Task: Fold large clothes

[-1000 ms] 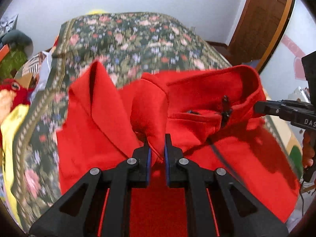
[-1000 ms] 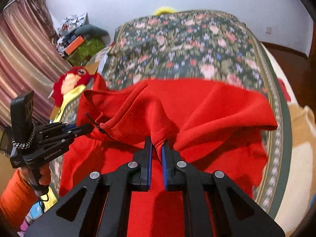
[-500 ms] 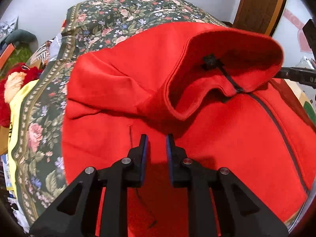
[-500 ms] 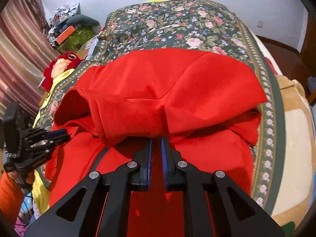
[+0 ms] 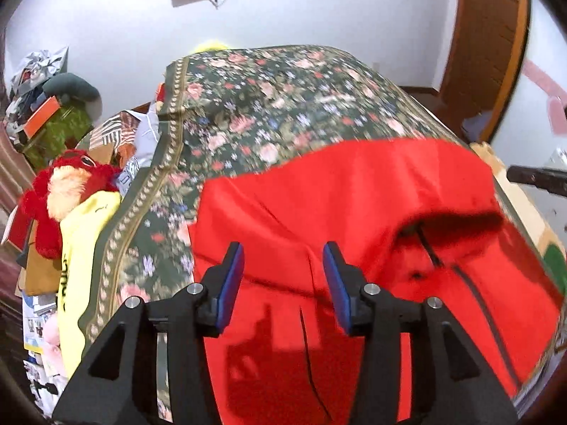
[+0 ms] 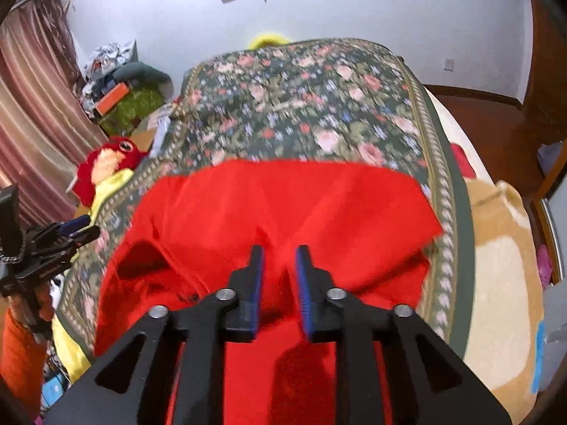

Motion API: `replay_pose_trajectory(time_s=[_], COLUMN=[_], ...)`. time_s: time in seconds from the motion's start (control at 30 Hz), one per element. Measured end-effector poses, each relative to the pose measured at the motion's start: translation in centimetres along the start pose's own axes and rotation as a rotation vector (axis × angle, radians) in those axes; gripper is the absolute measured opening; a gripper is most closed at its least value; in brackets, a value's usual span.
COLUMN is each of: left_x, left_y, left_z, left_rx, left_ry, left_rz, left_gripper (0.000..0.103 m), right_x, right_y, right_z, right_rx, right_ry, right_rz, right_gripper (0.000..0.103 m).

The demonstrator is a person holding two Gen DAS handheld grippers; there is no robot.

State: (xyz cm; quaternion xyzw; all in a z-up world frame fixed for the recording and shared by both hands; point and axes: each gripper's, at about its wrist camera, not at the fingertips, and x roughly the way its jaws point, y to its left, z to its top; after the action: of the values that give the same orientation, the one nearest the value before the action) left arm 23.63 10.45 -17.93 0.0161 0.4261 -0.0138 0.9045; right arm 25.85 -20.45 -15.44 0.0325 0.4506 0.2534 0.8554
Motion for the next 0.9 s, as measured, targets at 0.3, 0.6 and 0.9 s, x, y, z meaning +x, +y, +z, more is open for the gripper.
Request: replay_pose_trajectory(time_s=[0.3, 0.6, 0.9], left_x=[7.2, 11.0, 6.7], left_y=[-1.0, -3.0, -2.6], left_z=[3.3, -1.5, -5.6], left_rx=[-0.058, -0.057, -0.043], left_ry=[0.100, 0.281, 0.205], left_rz=[-0.078, -0.206, -0.110], left_gripper=[0.048, 0.050, 0.072], right_x=[6.9, 9.2, 5.7], right_y=[1.8, -0.5, -3.0], right_z=[1.7, -2.4, -4.3], right_rx=[0.042, 0.060, 0.118], right_ry=[0.106, 0.285, 0.246], right_rz=[0.128, 0.079, 0.050], right_gripper=[0.042, 0.042, 0.056])
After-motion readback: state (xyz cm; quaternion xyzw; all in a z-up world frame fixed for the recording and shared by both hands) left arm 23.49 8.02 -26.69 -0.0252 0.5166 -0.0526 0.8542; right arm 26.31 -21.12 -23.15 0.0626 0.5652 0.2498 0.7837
